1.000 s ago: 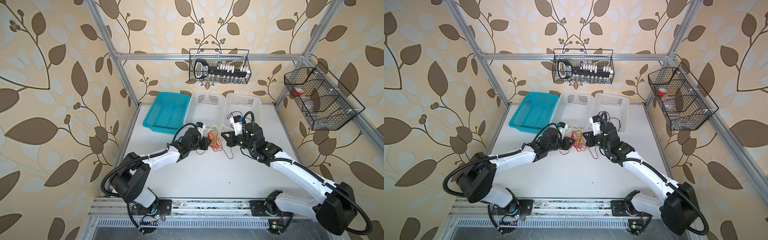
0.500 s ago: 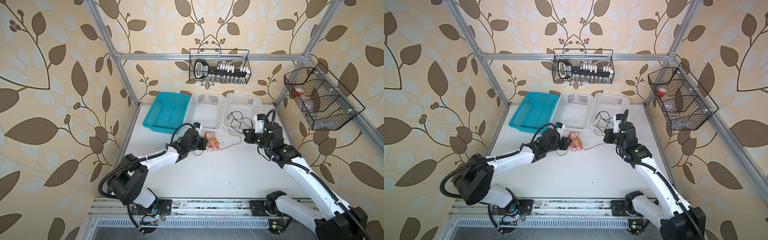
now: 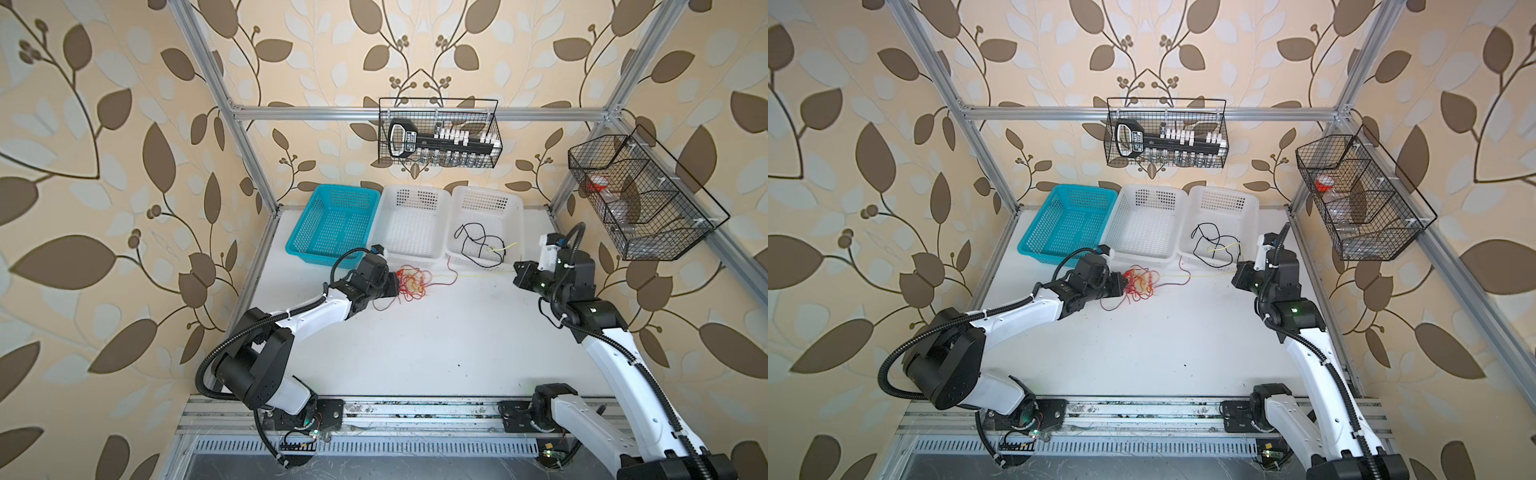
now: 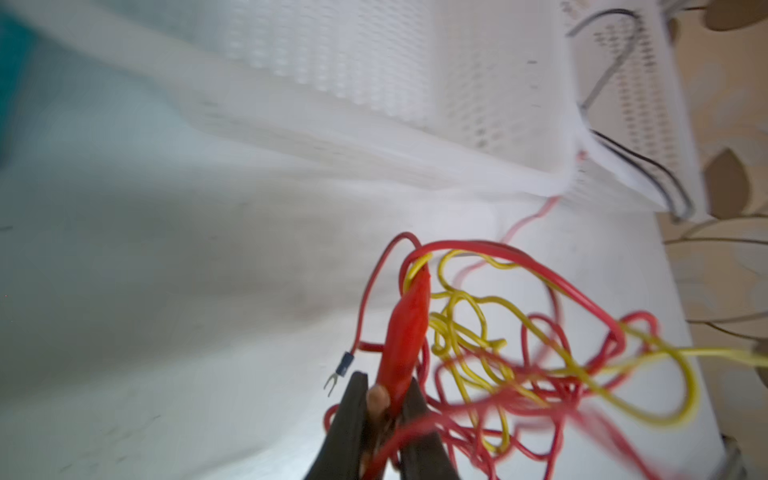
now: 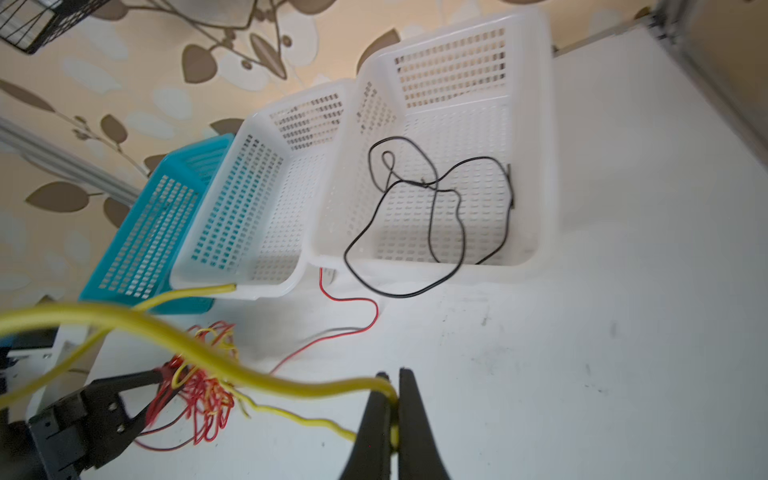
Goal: Untangle the cables
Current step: 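Pull the yellow wire out with the right gripper while the left grips the red clip, then carry the yellow wire over the nearer white basket and open the right gripper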
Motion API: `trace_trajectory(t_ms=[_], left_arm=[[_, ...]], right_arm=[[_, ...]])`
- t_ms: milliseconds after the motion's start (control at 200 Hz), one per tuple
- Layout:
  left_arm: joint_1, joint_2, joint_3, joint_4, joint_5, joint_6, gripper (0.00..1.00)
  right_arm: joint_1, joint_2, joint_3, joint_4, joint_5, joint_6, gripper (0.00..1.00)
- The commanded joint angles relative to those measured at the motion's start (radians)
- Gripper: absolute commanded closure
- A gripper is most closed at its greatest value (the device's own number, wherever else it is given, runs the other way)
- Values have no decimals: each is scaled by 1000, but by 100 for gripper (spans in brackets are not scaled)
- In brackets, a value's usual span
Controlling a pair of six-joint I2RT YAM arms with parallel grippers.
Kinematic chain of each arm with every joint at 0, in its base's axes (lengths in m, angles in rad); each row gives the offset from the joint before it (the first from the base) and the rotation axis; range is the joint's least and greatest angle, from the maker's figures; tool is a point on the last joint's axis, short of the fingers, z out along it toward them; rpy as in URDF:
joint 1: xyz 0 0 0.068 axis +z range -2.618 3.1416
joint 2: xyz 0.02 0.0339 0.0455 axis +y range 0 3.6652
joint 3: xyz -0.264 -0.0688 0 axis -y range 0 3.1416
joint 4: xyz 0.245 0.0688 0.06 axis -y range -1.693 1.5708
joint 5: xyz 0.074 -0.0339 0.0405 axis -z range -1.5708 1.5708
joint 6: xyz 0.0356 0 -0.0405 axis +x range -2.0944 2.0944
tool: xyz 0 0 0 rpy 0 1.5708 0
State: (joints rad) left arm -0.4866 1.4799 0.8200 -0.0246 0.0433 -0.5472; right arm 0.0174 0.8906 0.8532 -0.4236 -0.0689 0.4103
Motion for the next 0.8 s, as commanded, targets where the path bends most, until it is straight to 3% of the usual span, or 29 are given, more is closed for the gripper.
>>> trace_trajectory(t_ms=[0,230,530,675,795], left_arm=[[67,-8,-31,-169,-146,-22,100],[72,-6,-16,-174,-123,-9,100],[71,-24,-52,-36,3,11,100],[65,-30,-53,15,64,32,100],[58,-25,-45,32,104,53,100]], right_arm=[[-34,-32,55,-14,130,-33,100],[-34,-42,56,-13,101,-35,100],[-12,-45,52,79,-132,-52,100],[89,-34,100,119,-160,-94,100],[228,9,186,119,-85,-157,100]])
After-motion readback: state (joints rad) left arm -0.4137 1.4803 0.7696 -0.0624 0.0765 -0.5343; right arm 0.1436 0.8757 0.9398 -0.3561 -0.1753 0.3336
